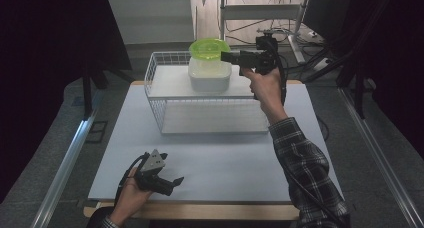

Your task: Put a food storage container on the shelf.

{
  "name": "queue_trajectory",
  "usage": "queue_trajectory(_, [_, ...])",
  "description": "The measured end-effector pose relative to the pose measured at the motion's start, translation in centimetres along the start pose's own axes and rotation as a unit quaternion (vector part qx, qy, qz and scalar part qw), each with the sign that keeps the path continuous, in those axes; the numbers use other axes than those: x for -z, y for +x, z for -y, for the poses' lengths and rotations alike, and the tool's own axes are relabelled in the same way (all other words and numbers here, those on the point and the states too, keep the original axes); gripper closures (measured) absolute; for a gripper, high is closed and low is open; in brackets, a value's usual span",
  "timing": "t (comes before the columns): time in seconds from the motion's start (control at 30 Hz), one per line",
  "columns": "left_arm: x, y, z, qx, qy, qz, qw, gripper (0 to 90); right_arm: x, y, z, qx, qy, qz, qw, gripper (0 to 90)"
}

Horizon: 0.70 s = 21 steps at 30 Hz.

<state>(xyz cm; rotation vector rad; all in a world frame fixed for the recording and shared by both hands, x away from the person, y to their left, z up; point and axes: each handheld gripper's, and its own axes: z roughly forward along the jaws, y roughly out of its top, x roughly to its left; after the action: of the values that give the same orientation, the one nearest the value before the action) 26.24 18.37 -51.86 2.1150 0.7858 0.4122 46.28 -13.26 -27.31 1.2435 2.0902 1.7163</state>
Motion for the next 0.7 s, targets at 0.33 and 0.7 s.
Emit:
queue_trajectory(0.33, [0.0,0.0,0.0,0.000,-0.001,0.000,1.0000,1.0,1.0,0.4,2.6,0.066,0.015,0.010,0.9977,10.2])
queue_trajectory(0.7, [0.0,-0.1,0.0,0.002,0.001,0.002,1.0000,1.0,1.6,0.2,4.8,0.078,0.029,-0.002,0.9965,9.5])
